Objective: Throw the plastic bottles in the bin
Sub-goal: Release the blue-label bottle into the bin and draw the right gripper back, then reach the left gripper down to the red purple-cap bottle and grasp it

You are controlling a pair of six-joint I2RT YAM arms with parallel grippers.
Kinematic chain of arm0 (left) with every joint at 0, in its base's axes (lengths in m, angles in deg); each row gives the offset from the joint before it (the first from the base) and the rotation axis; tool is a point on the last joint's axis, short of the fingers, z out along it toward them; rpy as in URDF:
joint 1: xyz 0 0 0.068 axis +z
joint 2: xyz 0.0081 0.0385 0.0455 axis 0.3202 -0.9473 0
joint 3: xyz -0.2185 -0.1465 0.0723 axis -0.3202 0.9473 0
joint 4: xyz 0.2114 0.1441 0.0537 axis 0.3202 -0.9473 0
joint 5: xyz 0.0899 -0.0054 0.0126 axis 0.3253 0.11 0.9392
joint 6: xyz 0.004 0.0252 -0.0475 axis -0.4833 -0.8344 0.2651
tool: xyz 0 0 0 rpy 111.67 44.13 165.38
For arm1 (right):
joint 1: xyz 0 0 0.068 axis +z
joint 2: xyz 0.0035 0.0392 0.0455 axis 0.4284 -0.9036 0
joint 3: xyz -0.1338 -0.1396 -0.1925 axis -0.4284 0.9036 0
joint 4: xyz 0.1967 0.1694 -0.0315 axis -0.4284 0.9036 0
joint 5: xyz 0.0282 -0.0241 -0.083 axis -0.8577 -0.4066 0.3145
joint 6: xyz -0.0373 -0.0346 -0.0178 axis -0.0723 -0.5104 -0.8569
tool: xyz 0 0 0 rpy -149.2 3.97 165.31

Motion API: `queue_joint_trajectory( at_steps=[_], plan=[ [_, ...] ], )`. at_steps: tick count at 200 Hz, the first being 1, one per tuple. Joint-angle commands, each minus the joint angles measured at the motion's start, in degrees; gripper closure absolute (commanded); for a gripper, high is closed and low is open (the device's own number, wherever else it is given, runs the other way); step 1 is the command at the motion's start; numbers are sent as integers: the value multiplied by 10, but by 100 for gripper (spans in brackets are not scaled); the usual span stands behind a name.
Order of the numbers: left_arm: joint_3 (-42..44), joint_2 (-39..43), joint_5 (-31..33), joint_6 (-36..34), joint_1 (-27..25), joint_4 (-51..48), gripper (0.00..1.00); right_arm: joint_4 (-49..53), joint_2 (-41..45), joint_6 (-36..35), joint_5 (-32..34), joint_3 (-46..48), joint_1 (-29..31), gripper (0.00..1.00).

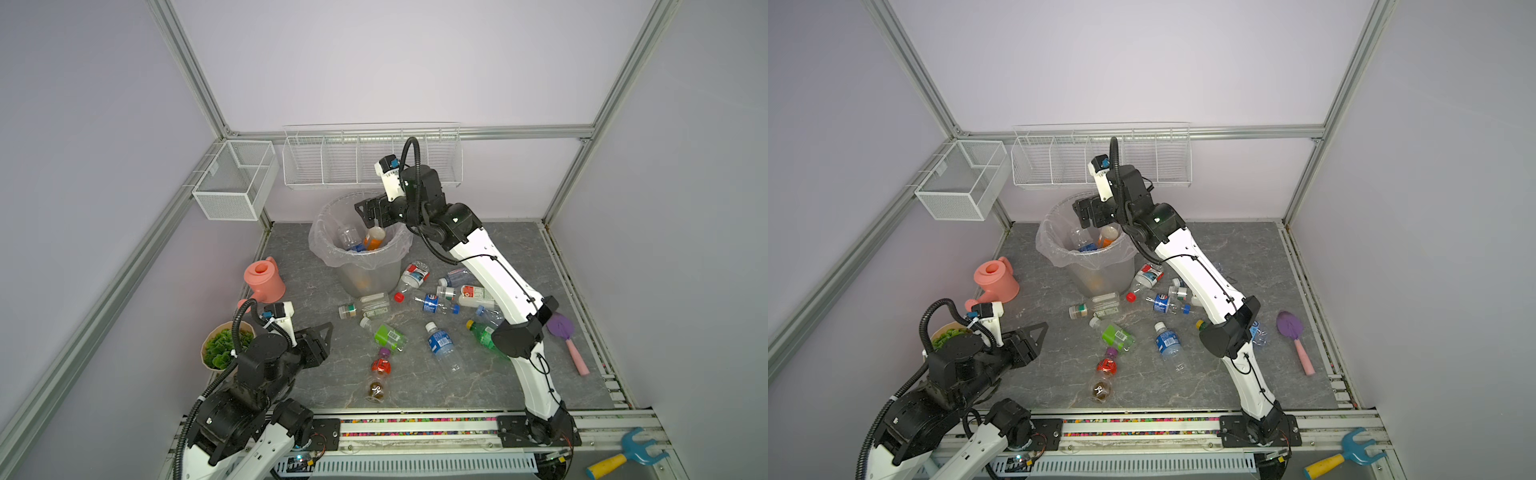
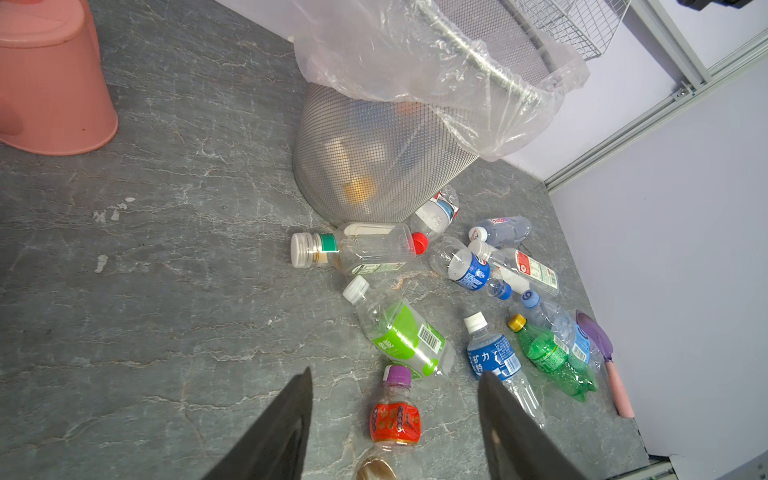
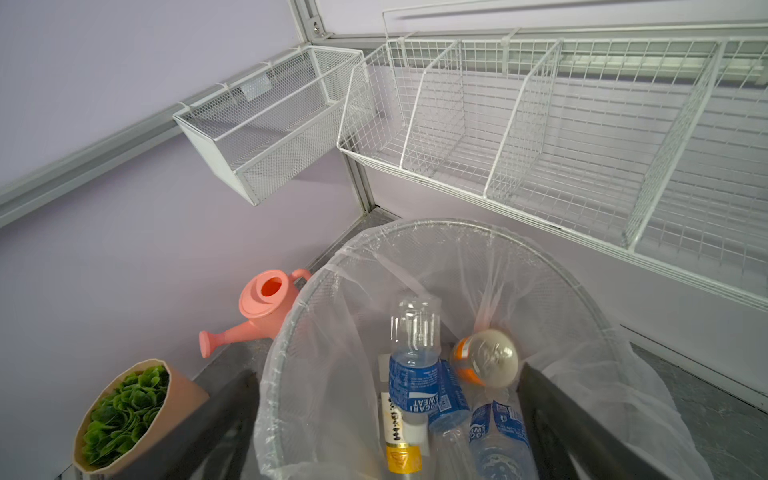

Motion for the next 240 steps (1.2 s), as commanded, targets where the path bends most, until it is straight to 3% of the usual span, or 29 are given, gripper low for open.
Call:
queue_joint_trajectory(
  at_steps=[1, 48, 73, 94, 126, 204, 240],
  plan=[
    [-22, -4, 12, 2, 1, -12, 37, -26, 84, -13, 6, -14, 11, 1],
    [-31, -14, -3, -18, 1, 19, 37, -48, 225, -84, 44, 105, 48, 2],
    [-31, -21, -7, -24, 1, 38, 36, -90, 332, -104, 45, 251, 66, 2],
    [-28, -45, -29, -29, 1, 58, 29, -124, 413, -102, 49, 367, 72, 2],
    [-23, -96, -68, -25, 1, 82, 27, -142, 506, -93, 69, 485, 75, 2],
    [-11, -163, -127, -2, -21, 68, 21, -96, 628, -68, 137, 637, 75, 2],
    [-4, -165, -126, 41, -88, 19, 18, -80, 661, -57, 156, 687, 74, 1]
  ],
)
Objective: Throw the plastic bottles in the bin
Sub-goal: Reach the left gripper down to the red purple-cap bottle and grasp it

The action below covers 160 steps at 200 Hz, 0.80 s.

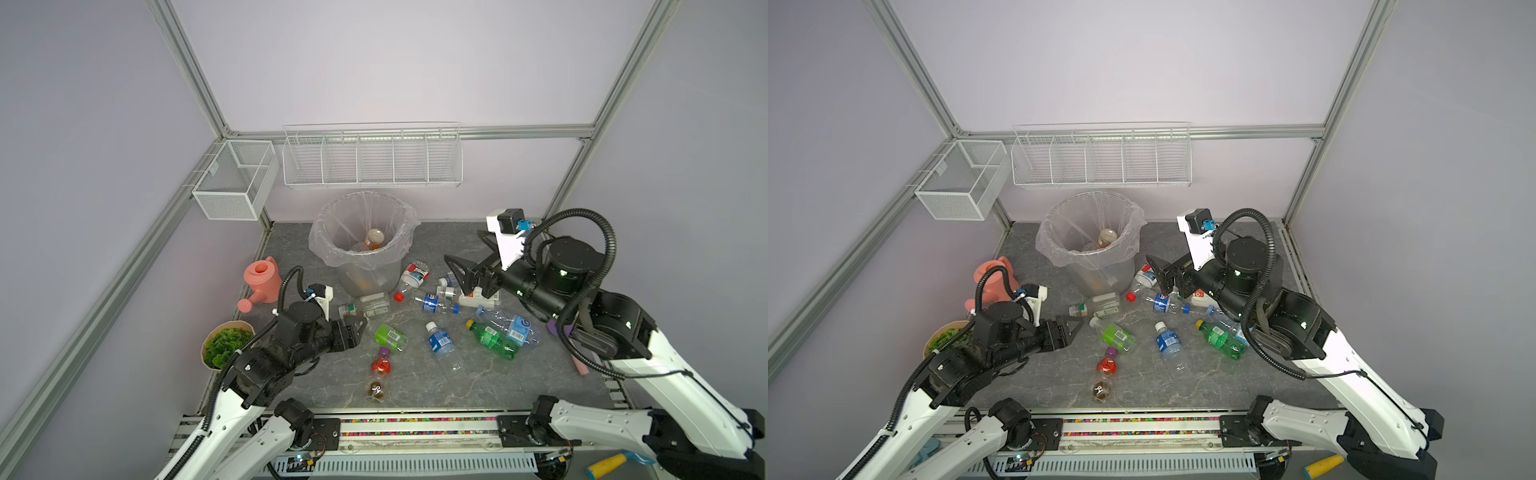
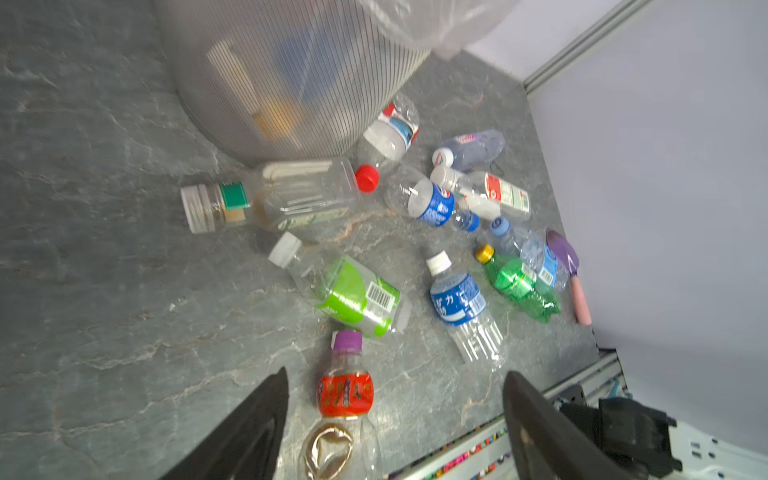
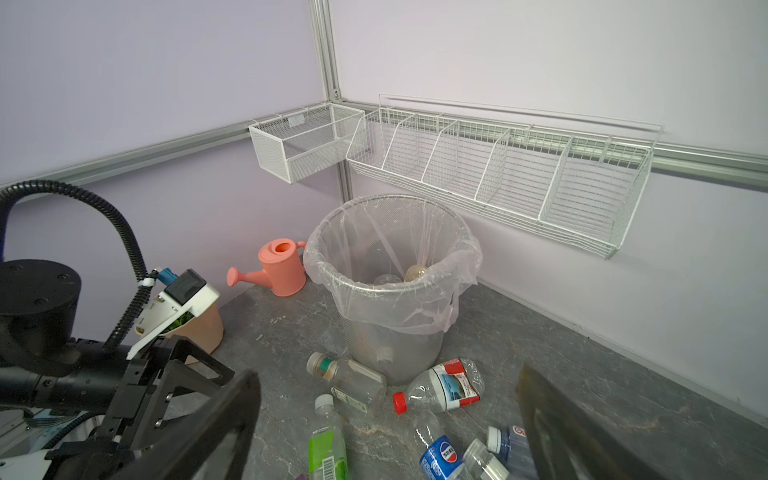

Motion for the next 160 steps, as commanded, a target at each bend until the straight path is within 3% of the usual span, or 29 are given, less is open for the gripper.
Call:
queue_joint_trajectory(
  at_steps=[1, 27, 64, 113, 160],
  plan=[
    [15, 7, -5, 44, -44, -40, 18, 18, 16, 13, 27, 33, 2, 1],
    [56, 1, 56, 111, -146, -24, 17, 28, 33, 23, 38, 61, 1, 1],
    [74, -98, 146, 173, -285, -6, 16, 37, 63, 35, 64, 101, -1, 2],
    [70, -231, 114, 184, -323, 17, 14, 46, 96, 72, 74, 171, -17, 4],
    [70, -259, 140, 187, -329, -12, 14, 48, 115, 98, 66, 212, -30, 4]
  ],
)
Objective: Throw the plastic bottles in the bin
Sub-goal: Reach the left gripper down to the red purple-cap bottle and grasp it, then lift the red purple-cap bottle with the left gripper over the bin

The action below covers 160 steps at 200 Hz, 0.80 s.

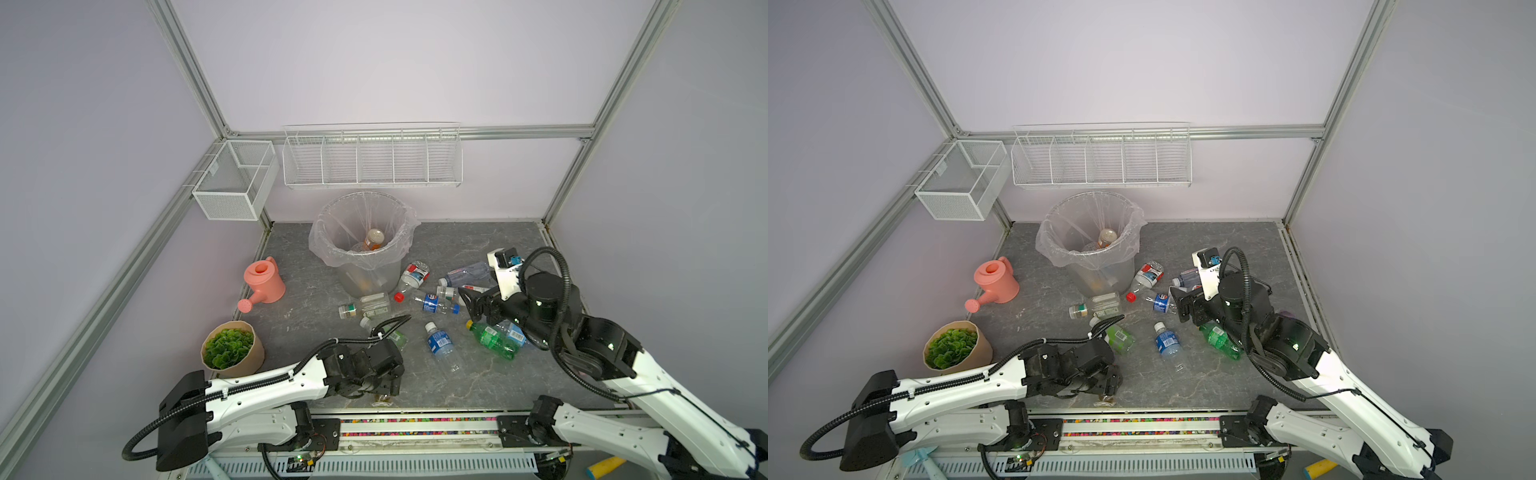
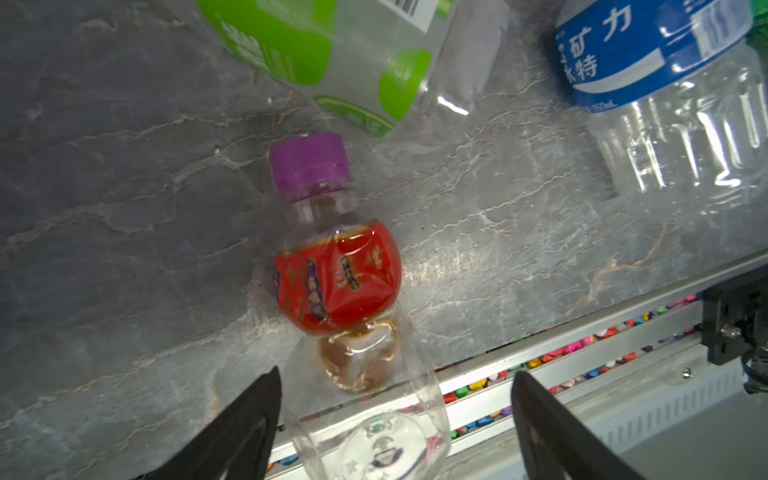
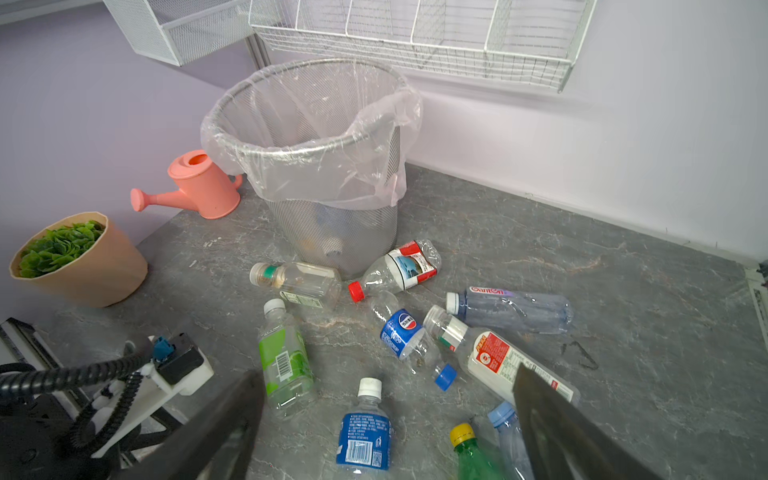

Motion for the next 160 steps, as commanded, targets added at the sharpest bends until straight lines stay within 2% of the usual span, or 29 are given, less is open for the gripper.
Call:
queue_joint_trajectory(
  at_steps=[1, 65, 160],
  plan=[
    [0, -2, 32, 18, -1, -23, 14, 1, 17, 24, 2, 16, -7, 4],
    [16, -65, 9, 27, -2, 17, 17, 10, 39, 37, 0, 25, -15, 4],
    [34, -118, 22, 34, -2, 38, 28, 27, 65, 46, 9, 38, -16, 4]
  ],
)
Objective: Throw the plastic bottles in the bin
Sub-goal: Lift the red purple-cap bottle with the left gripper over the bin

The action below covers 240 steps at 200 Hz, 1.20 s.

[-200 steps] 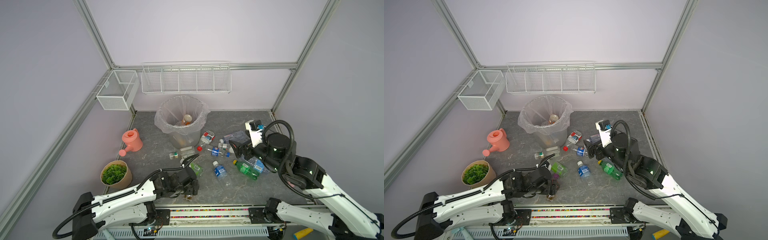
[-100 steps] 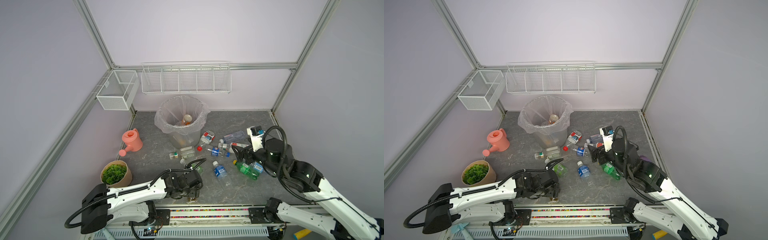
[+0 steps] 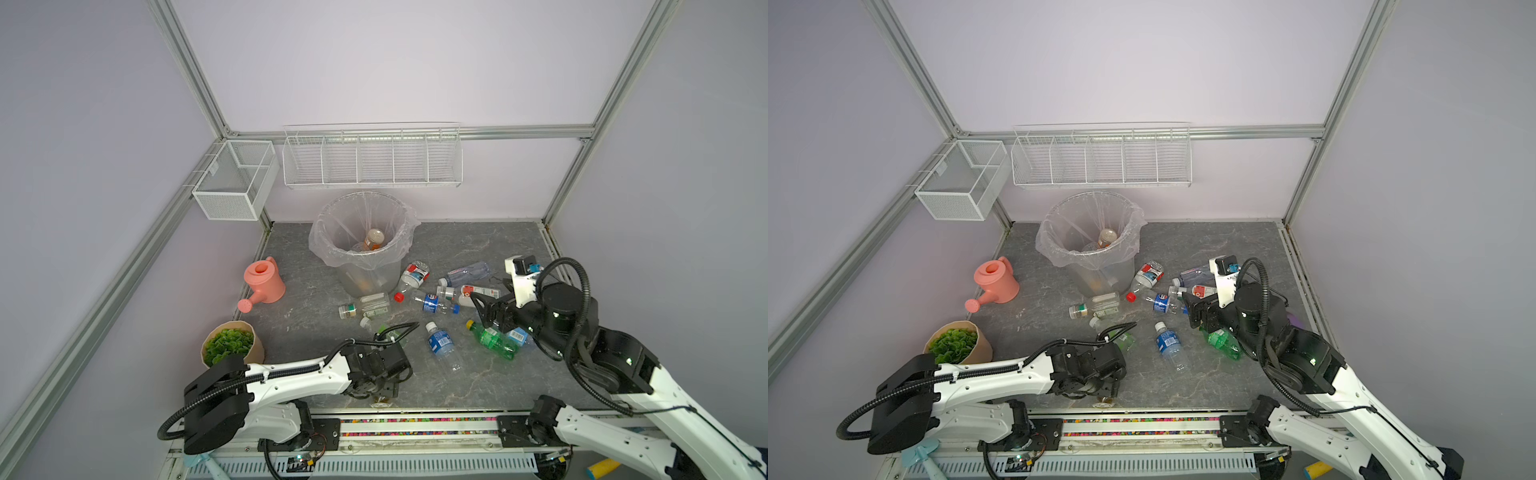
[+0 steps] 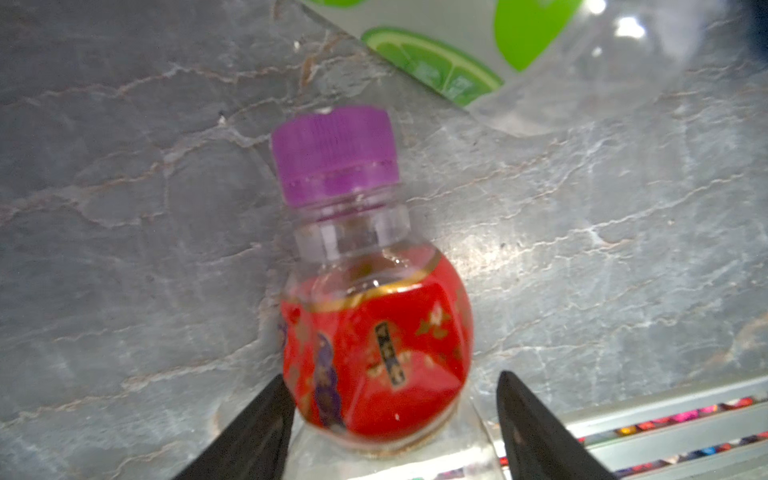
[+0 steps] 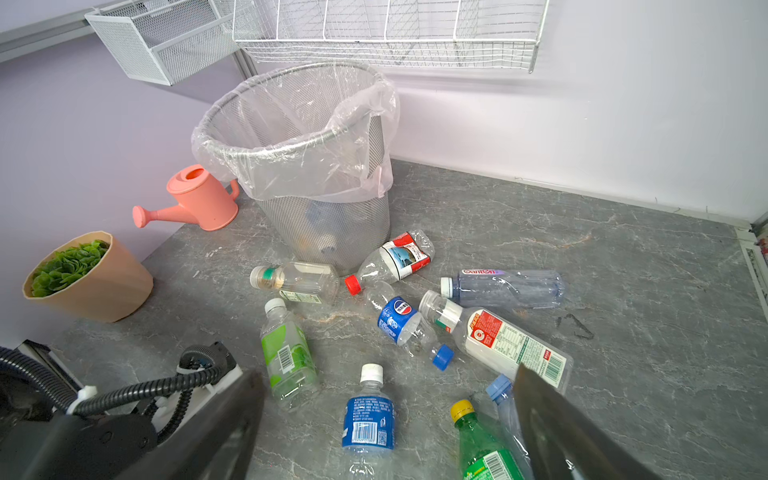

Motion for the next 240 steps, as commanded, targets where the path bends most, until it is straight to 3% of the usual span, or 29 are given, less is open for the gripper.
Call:
queue_joint_trajectory(
  at_steps=[1, 14, 33, 56, 89, 134, 164, 188, 214, 240],
  plan=[
    [15, -15, 12, 18, -2, 7, 29, 8, 6, 9, 6, 9, -5, 4],
    [16, -23, 13, 17, -2, 8, 38, 8, 7, 10, 6, 9, -4, 4],
    [-15, -21, 29, 3, -2, -36, 67, 9, 7, 10, 5, 9, -5, 4],
    [-84, 29, 89, -3, -2, -135, 81, 10, 10, 11, 5, 8, -6, 4],
    [-156, 132, 161, -5, -1, -213, 82, 11, 11, 14, 4, 8, -6, 4],
    [-199, 283, 214, -1, -2, -225, 82, 5, 10, 14, 4, 8, -7, 4],
    [-256, 356, 308, -51, -1, -210, 81, 2, 6, 12, 3, 8, -7, 4],
    [-327, 346, 392, -143, -1, -157, 81, -4, 2, 17, -2, 11, -7, 4],
    [-384, 313, 461, -298, -1, -33, 81, -5, -4, 18, -7, 10, -8, 4],
    [-453, 227, 530, -444, 1, 59, 80, -2, -4, 18, -7, 8, -8, 4]
  ],
)
